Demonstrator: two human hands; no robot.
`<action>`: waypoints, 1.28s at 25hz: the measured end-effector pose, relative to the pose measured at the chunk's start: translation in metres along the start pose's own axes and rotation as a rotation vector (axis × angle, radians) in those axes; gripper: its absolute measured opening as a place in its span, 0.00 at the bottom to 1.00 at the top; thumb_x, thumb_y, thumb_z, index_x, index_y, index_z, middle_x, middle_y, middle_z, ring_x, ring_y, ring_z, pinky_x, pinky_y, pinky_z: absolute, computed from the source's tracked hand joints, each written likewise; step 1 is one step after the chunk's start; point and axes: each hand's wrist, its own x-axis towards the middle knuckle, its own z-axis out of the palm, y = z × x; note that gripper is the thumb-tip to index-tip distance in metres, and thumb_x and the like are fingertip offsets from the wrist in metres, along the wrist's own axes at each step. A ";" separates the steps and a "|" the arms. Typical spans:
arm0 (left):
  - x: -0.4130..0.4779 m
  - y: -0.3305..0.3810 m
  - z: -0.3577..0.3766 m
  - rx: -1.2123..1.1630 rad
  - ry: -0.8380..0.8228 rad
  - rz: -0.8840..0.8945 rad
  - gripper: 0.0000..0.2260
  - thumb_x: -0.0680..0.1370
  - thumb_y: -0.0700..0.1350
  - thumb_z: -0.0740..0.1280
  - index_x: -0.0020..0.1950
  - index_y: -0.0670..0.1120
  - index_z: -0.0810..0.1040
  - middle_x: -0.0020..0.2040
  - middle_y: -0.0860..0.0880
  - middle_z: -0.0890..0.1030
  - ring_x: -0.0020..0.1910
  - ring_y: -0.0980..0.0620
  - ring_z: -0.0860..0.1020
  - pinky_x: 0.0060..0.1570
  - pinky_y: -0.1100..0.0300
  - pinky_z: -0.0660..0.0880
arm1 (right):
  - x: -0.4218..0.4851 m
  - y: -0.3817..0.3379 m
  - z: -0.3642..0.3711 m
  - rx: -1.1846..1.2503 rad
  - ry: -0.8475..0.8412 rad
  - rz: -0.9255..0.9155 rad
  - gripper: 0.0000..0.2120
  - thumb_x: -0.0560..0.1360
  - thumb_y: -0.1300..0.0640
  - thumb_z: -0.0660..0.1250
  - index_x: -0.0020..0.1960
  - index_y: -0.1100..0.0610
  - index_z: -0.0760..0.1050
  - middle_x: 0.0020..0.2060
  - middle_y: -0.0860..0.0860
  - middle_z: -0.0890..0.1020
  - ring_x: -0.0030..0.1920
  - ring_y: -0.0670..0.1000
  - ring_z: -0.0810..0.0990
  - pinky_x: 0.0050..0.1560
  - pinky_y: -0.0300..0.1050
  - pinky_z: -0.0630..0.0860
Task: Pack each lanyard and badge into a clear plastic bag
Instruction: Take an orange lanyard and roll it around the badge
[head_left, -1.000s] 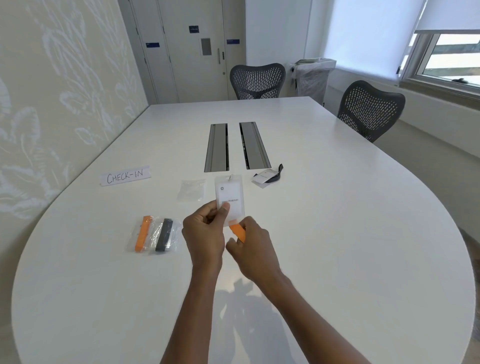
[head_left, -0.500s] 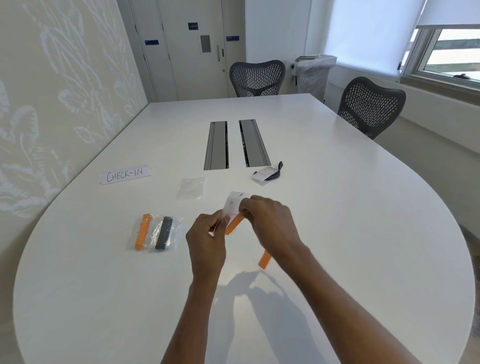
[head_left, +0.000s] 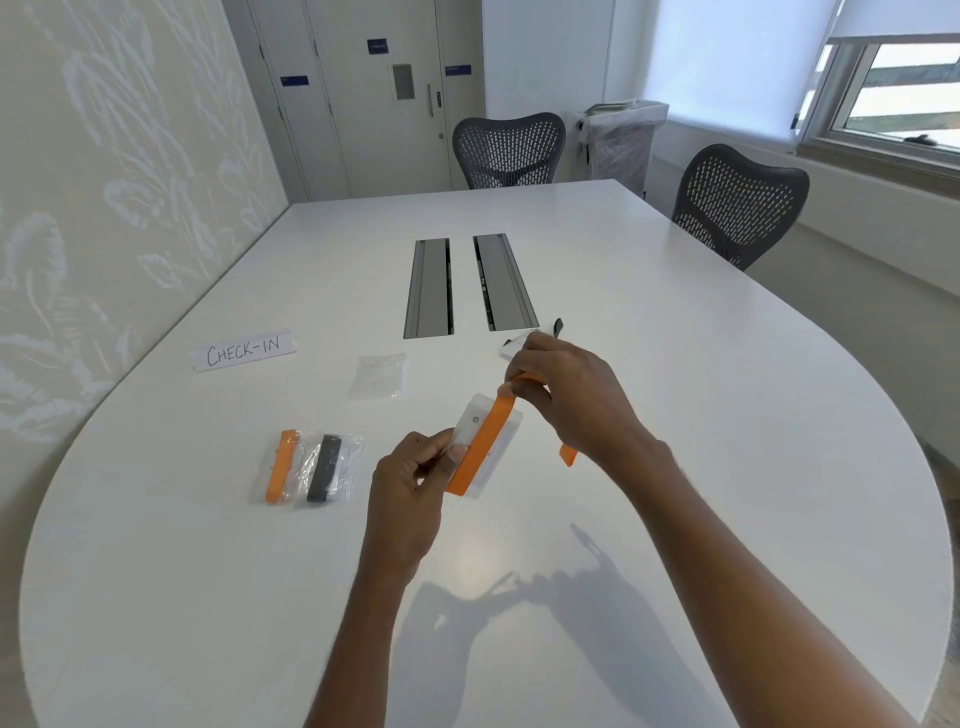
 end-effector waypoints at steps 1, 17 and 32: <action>-0.001 0.001 -0.003 -0.061 -0.044 -0.012 0.10 0.82 0.52 0.70 0.62 0.59 0.86 0.45 0.46 0.82 0.46 0.55 0.80 0.49 0.65 0.77 | 0.002 0.004 0.000 0.064 -0.033 0.014 0.06 0.80 0.55 0.73 0.48 0.57 0.84 0.45 0.46 0.81 0.41 0.47 0.75 0.41 0.44 0.73; -0.003 0.036 0.003 -1.012 -0.255 -0.464 0.16 0.76 0.43 0.73 0.63 0.41 0.86 0.66 0.39 0.84 0.63 0.46 0.85 0.57 0.58 0.83 | -0.062 -0.014 0.104 1.520 -0.373 0.704 0.12 0.85 0.58 0.54 0.45 0.55 0.71 0.32 0.51 0.66 0.29 0.47 0.59 0.31 0.41 0.57; 0.007 0.026 0.007 -0.672 0.263 -0.381 0.08 0.79 0.38 0.73 0.58 0.44 0.87 0.52 0.45 0.90 0.52 0.47 0.87 0.55 0.54 0.83 | -0.095 -0.075 0.106 1.032 -0.120 0.554 0.17 0.89 0.55 0.52 0.51 0.60 0.76 0.32 0.51 0.81 0.29 0.50 0.71 0.31 0.40 0.69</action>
